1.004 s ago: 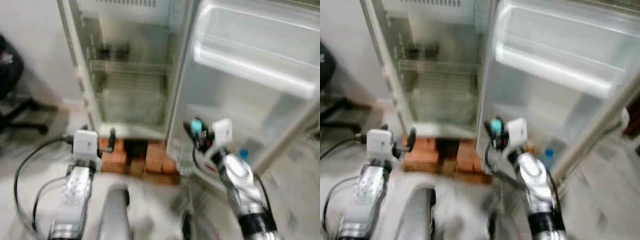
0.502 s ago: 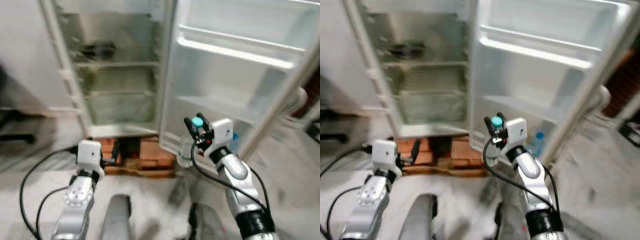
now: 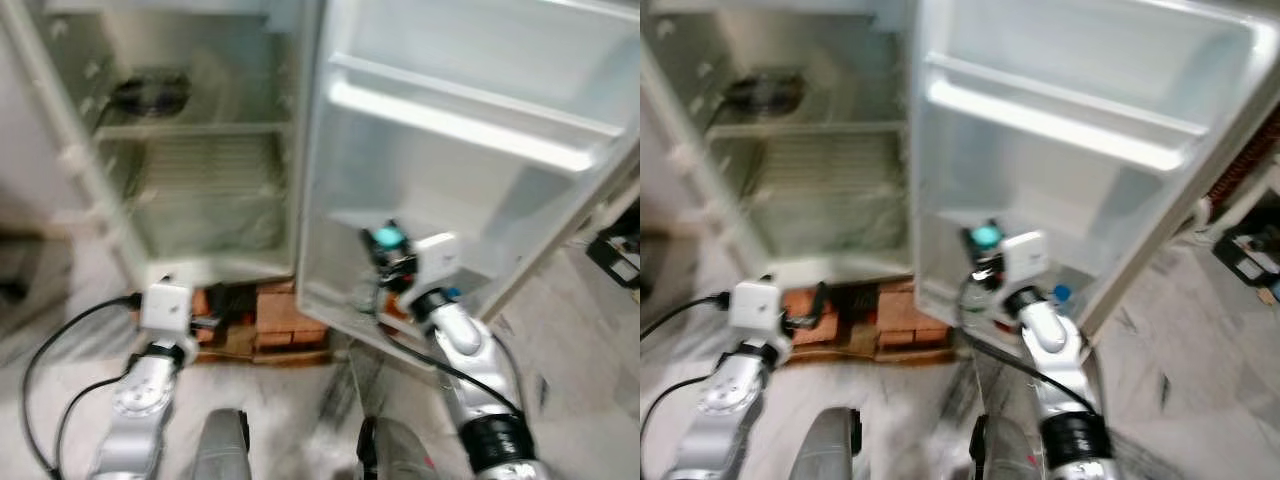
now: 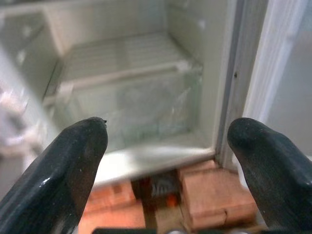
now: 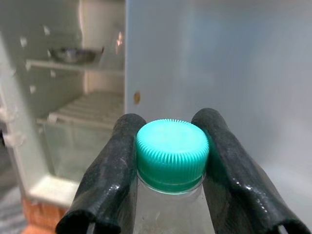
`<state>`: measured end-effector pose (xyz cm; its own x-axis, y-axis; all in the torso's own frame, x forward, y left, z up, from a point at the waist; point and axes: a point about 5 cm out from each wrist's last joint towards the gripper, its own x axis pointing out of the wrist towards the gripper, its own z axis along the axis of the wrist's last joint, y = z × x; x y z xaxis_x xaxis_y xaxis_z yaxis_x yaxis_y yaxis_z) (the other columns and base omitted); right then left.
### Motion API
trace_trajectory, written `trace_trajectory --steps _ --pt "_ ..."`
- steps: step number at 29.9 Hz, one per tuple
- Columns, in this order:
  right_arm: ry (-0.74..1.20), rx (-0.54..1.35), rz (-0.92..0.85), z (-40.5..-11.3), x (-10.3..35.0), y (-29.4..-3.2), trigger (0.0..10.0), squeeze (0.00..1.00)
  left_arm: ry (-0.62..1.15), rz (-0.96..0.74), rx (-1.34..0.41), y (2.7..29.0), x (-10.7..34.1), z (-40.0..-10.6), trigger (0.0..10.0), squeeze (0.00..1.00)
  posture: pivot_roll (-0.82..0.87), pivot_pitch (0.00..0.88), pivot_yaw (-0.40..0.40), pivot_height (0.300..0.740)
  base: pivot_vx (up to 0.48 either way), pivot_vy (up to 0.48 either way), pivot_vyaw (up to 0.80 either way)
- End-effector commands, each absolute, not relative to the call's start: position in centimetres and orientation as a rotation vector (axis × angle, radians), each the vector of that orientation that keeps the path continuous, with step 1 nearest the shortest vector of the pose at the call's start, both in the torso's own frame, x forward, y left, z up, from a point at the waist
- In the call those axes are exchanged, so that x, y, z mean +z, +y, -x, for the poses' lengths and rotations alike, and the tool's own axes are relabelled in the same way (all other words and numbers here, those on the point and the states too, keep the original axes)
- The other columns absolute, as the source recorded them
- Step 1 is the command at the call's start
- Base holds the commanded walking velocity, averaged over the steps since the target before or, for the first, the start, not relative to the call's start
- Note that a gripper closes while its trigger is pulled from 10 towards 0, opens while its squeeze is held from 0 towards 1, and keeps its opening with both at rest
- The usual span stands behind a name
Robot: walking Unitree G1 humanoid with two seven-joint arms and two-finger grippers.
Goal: Restocking fridge
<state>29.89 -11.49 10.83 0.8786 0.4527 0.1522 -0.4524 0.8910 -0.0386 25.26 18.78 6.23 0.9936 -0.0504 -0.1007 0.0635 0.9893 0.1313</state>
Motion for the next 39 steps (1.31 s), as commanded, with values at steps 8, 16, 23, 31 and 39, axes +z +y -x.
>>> trace_trajectory --steps 8,16,23,31,39 --pt "-0.147 0.469 0.027 -29.2 10.2 -12.9 10.0 0.00 0.109 -0.122 -0.100 17.2 5.8 -25.0 10.0 0.00 0.06 0.000 -0.065 0.625 0.000 0.000 0.68" --pt "-0.165 0.512 0.021 -29.5 10.7 -12.0 10.0 0.00 0.106 -0.131 -0.089 17.4 6.1 -25.2 10.0 0.00 0.07 0.000 -0.061 0.625 0.000 0.000 0.40" --pt "-0.182 0.519 0.019 -29.6 11.1 -11.8 10.0 0.00 0.110 -0.134 -0.089 17.3 6.0 -25.1 10.0 0.00 0.07 0.003 -0.059 0.606 0.000 0.000 0.00" --pt "-0.185 0.505 0.039 -29.6 11.0 -11.9 10.0 0.00 0.114 -0.136 -0.087 17.3 6.0 -25.1 10.0 0.00 0.07 0.011 -0.056 0.561 0.000 0.000 0.00" --pt "-0.190 0.476 0.082 -29.7 11.0 -11.7 10.0 0.00 0.108 -0.143 -0.075 17.5 6.3 -24.3 10.0 0.00 0.08 0.067 -0.060 0.546 0.000 0.000 0.00"
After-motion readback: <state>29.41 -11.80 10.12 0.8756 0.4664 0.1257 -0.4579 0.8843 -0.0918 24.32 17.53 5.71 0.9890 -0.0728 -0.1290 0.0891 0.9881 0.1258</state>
